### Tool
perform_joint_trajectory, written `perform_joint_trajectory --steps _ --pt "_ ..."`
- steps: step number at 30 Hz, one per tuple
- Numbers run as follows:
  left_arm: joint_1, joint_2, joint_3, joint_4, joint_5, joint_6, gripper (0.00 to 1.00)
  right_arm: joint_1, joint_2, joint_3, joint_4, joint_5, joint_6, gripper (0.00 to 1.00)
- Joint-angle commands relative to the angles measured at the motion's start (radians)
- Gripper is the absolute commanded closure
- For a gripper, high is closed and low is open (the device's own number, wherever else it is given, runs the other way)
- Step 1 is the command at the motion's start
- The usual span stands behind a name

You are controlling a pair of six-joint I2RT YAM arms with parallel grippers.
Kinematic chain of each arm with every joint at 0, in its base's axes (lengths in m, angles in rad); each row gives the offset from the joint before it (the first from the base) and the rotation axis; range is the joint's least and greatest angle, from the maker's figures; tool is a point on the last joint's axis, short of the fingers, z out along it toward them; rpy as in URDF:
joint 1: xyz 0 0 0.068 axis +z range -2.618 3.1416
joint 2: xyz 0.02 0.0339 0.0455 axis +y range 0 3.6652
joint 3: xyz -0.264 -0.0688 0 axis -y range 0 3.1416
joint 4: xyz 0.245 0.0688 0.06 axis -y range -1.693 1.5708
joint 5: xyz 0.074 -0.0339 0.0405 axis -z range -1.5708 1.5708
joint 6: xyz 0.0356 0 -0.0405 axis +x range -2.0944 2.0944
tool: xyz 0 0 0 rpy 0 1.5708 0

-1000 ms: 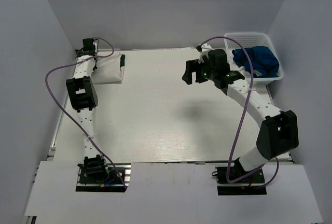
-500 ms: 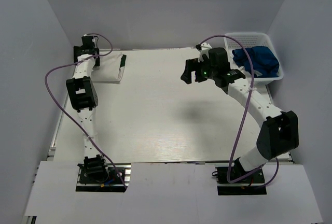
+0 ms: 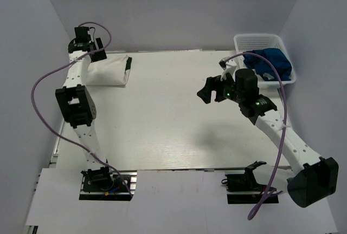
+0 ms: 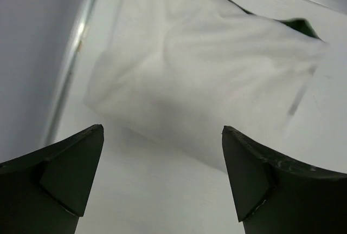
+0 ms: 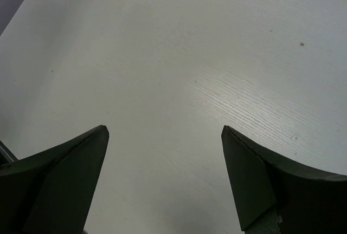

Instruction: Fold and stack the t-shirts

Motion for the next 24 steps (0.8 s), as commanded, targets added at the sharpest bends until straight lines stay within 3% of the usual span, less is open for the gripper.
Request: perform_joint_trajectory --steps 1,7,11,13,15,19,24 --pt "-0.026 -0.333 -0.258 0.042 0.288 -0.101 0.0 -0.002 -0.075 -0.068 0.063 0.068 0.031 0.1" --pt "-0.091 -0.81 -0.816 0.488 0.516 -0.338 0.0 0.0 -0.121 -0.187 0.107 0.102 0.103 0.1" --pt "-0.207 -0.985 -0.974 0.489 0.528 -0.449 0.0 -0.002 -0.113 -0.196 0.057 0.13 0.107 0.1" --pt "-0.253 -1.033 -1.077 0.489 0.447 -0.46 0.0 -0.002 -0.104 -0.228 0.067 0.101 0.113 0.1" --pt "-0.308 -1.046 -1.12 0.376 0.374 -0.471 0.0 -0.002 -0.086 -0.255 0.119 0.033 0.139 0.1" --pt "-0.382 -1.125 -1.244 0.325 0.337 -0.48 0.0 0.0 -0.054 -0.259 0.159 0.056 0.182 0.1" --pt "-0.407 -1.152 -1.219 0.176 0.136 -0.461 0.0 0.0 -0.057 -0.236 0.16 0.103 0.186 0.1"
